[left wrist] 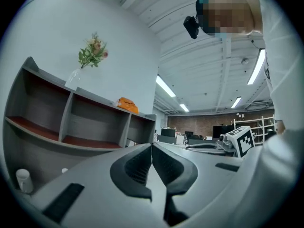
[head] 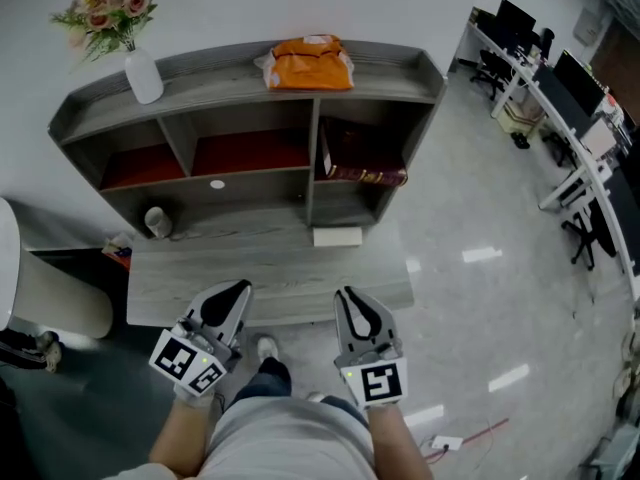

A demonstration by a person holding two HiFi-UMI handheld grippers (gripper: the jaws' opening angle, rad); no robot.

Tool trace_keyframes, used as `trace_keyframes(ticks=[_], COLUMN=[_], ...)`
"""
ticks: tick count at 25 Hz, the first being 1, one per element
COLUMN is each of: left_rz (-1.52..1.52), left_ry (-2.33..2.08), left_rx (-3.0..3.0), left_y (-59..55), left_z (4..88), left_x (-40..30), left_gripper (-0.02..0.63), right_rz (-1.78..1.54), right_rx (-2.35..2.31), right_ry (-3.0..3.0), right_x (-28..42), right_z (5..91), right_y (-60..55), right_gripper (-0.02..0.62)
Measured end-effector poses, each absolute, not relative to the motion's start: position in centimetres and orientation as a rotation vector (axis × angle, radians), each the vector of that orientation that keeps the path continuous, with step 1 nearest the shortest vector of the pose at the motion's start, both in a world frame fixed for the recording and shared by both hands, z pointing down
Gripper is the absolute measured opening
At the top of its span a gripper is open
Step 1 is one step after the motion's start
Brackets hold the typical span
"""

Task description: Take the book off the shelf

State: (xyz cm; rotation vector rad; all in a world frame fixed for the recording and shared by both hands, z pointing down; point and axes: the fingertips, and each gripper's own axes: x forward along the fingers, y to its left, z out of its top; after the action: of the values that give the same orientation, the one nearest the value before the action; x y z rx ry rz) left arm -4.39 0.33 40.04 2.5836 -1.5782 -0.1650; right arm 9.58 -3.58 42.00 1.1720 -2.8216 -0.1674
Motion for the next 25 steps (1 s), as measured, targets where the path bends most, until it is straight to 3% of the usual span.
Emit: trace_keyframes(ticks=[17,21,25], left_rz=[-0.157,-0.168,-0.186], left_ry=[-1.309,-1.331,-1.373], left_rx=[2.713,2.681,2.630], left_y=[-11.6,-12.9,-13.8], left_z=[40.0,39.9,39.9], left_x=[-12.2,-12.5,-12.4], left_gripper=[0.017,0.017,0.017], right_rz=[-0.057,-0.102,-0.145], right_rx=[1.455,1.445,1.408], right_ry=[-2.635,-2.547,-2.477], right_x=[4.6,4.6,5.3], right_z=[42.8,43.3,44.4], right_y=[-17.6,-20.6,-23.4], right_gripper=[0.032,0.181,0.226])
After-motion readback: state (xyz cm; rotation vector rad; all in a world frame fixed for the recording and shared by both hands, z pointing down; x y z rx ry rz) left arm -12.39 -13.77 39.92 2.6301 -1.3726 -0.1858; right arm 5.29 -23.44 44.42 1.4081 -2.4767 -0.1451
